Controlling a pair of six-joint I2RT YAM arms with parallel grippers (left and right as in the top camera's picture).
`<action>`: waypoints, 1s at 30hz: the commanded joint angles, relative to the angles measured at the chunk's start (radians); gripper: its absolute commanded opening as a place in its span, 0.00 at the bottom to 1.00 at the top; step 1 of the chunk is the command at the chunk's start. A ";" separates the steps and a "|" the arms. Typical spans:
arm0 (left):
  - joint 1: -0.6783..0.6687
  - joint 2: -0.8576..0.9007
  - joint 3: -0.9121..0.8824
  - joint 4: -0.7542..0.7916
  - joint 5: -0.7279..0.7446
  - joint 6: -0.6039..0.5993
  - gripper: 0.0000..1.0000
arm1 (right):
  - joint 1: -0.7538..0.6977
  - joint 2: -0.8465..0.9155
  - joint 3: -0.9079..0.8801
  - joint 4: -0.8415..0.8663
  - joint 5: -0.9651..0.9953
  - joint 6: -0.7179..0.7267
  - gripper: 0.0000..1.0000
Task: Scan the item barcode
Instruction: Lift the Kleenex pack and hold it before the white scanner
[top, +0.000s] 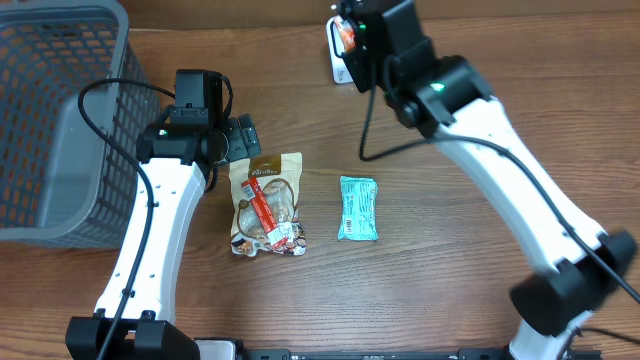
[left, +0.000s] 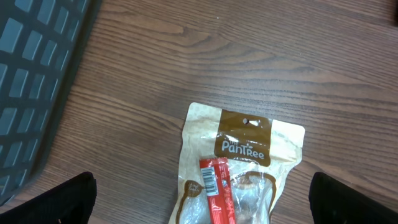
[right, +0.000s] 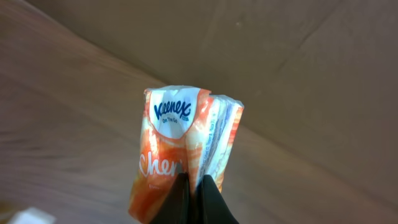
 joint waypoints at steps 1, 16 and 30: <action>-0.007 -0.005 0.013 0.001 -0.006 0.001 1.00 | -0.006 0.085 0.012 0.088 0.163 -0.209 0.03; -0.007 -0.005 0.013 0.001 -0.006 0.001 0.99 | -0.053 0.388 0.008 0.540 0.170 -0.646 0.03; -0.007 -0.005 0.013 0.002 -0.006 0.001 0.99 | -0.105 0.487 0.007 0.763 0.056 -0.780 0.03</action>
